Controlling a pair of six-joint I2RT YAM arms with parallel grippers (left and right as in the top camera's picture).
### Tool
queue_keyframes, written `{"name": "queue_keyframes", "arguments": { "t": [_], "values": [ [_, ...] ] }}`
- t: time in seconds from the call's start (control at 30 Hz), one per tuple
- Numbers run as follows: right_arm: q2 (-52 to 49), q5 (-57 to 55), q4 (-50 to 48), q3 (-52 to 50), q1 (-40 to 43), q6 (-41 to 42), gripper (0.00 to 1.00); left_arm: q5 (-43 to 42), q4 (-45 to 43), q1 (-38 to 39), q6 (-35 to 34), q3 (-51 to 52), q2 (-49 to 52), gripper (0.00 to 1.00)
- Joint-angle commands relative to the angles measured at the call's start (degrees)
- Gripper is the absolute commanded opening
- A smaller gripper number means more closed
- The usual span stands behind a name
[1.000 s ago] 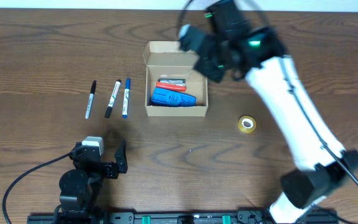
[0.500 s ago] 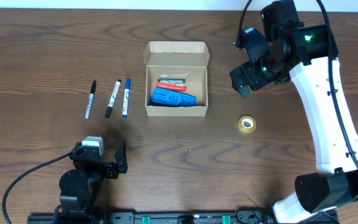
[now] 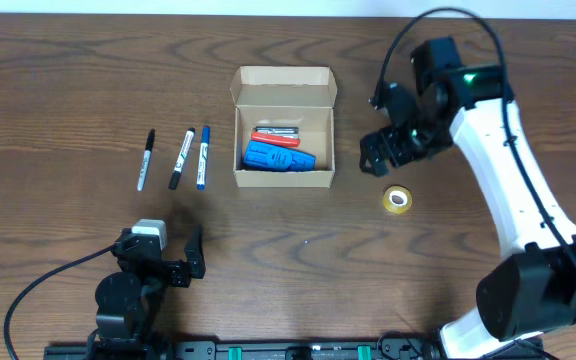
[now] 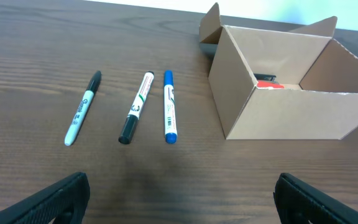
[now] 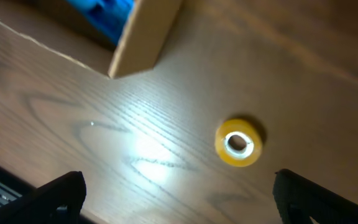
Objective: Pack container
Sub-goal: 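Move right gripper to the clear tape roll and grasp its rim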
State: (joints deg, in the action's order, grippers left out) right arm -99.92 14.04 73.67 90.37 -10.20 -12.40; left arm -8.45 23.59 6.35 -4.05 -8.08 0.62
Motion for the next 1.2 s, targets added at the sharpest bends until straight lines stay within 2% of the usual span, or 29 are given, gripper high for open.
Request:
{"name": "queue_keyframes", "arguments": {
  "t": [0.0,0.2,0.3,0.47,0.63,0.93,1.17],
  "values": [
    [0.22,-1.18,-3.34,-5.42,0.04,3.93,0.99,-0.15,0.11,-0.44,0.24,1.16,-0.37,0.95],
    [0.22,-16.85,-6.01,-10.58,0.07,18.12,0.99,-0.15,0.11,-0.44,0.22,1.16,-0.37,0.95],
    [0.22,-19.67,-6.03,-11.72,0.11,21.0,0.99,-0.15,0.11,-0.44,0.24,1.16,-0.37,0.95],
    [0.22,-20.37,-8.33,-16.06,0.17,23.06,0.99,-0.15,0.11,-0.44,0.24,1.16,-0.37,0.95],
    [0.22,-20.28,-10.54,-20.52,1.27,25.27,0.93,-0.15,0.11,-0.44,0.24,1.16,-0.37,0.95],
    [0.22,-19.67,-14.49,-24.24,6.25,25.18,0.89,-0.15,0.11,-0.44,0.22,1.16,-0.37,0.96],
    [0.22,-17.22,-20.98,-27.89,6.43,23.04,0.82,-0.15,0.11,-0.44,0.24,1.16,-0.37,0.95]
  ]
}}
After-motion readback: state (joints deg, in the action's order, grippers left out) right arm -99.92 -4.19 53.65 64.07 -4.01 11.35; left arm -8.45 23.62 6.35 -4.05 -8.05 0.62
